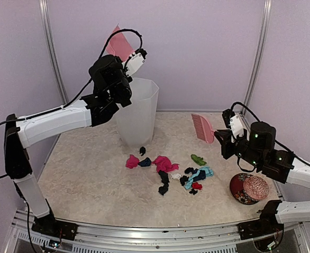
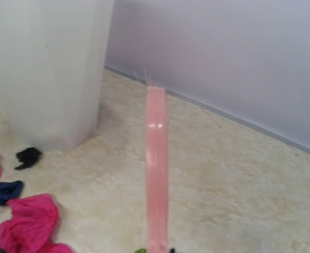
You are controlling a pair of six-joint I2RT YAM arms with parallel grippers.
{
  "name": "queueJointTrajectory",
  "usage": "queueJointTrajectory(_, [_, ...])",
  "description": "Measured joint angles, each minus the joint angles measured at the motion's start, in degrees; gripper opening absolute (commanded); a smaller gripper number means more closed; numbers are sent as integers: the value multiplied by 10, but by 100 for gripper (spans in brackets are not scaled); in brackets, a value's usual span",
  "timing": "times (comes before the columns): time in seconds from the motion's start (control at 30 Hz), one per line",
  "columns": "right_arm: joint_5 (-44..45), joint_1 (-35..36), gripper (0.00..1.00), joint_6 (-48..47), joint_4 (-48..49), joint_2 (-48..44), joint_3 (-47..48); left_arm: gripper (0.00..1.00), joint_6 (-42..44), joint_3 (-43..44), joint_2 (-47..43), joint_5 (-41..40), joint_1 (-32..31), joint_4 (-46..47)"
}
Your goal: Sweep away the paper scraps from the table
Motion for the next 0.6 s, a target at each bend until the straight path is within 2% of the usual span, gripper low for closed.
queueJointTrajectory(0.17, [-51, -1, 0, 4, 1, -7, 0, 0, -236, 34, -72, 37, -12, -207])
queueJointTrajectory(0.4, [-196, -2, 0, 8, 32, -4, 0, 0, -548, 42, -196, 144, -43, -454])
queueJointTrajectory(0.6, [-287, 14, 0, -38, 73, 42, 3, 0, -748, -42, -320, 258, -40, -556])
